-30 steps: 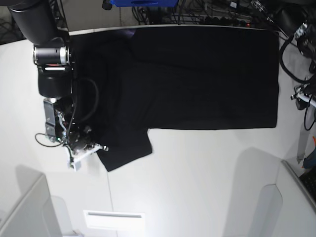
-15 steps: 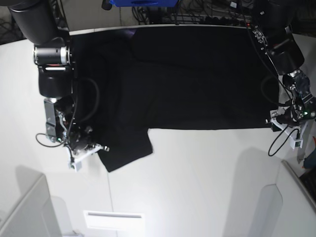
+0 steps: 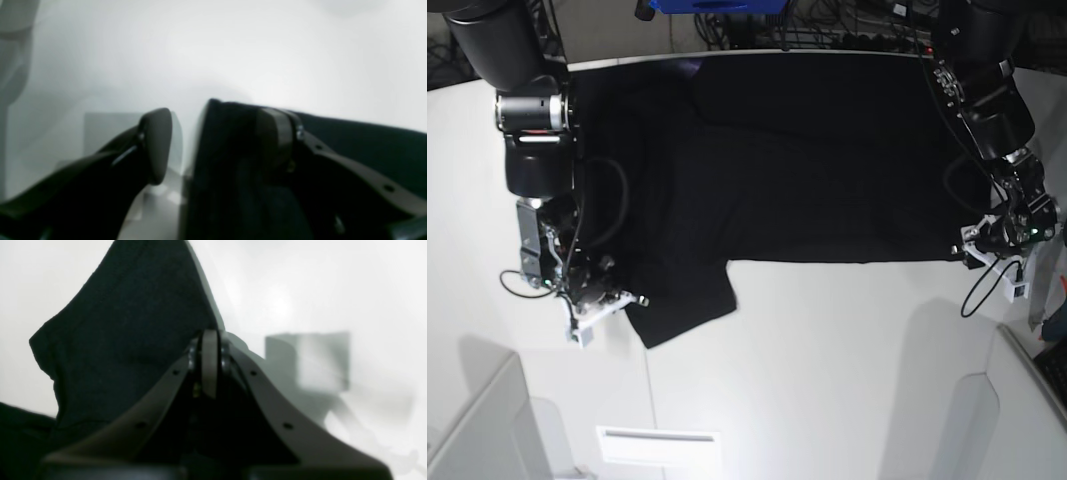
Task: Fold the T-shirt properly
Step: 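Fold the hem up onto the collar edge with both grippers, then release the folded edge and reposition both grippers over the strip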
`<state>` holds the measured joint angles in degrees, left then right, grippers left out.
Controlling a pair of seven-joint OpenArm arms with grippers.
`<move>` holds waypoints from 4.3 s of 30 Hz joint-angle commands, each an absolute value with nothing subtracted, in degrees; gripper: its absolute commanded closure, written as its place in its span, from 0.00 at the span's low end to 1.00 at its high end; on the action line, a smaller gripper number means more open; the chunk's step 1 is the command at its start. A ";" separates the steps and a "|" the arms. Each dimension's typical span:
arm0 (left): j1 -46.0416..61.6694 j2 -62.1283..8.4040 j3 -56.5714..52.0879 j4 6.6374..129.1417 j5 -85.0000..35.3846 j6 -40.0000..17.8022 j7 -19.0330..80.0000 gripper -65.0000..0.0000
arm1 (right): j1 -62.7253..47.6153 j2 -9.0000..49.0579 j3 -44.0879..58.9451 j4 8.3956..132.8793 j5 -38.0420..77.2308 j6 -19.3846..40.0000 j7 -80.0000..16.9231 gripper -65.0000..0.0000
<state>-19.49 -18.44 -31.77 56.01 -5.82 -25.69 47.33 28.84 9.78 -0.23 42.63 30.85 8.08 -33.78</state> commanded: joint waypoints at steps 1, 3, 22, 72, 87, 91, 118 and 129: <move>-19.82 -18.86 -31.60 56.22 -6.11 -26.07 48.66 0.49 | 30.02 10.24 -0.13 43.03 30.37 7.96 -34.51 1.00; -19.74 -18.77 -31.60 56.22 -6.11 -26.07 48.66 0.71 | 29.93 10.24 -0.13 43.03 30.37 7.96 -34.51 1.00; -16.84 -18.86 -32.13 73.19 -6.64 -35.38 57.89 1.00 | 18.86 11.91 7.96 73.89 30.37 7.78 -41.45 1.00; 16.84 -24.22 -46.29 100.88 -39.96 -38.90 73.71 1.00 | -32.92 4.35 33.63 115.74 59.03 8.13 -47.69 1.00; 20.79 -24.22 -46.20 100.88 -39.69 -38.90 73.71 1.00 | -37.76 1.98 33.45 115.74 55.43 8.22 -47.78 1.00; 20.97 -24.22 -46.20 100.79 -39.60 -38.64 73.71 1.00 | -37.85 1.89 33.45 115.65 55.25 8.13 -48.04 1.00; 23.34 -17.45 -46.20 111.16 -30.81 -38.55 70.37 1.00 | -31.60 2.07 27.21 113.89 53.76 18.95 -50.86 1.00; 23.96 -15.16 -38.81 108.70 -11.65 -38.55 70.02 1.00 | -23.60 1.71 22.55 101.67 41.80 18.51 -52.00 1.00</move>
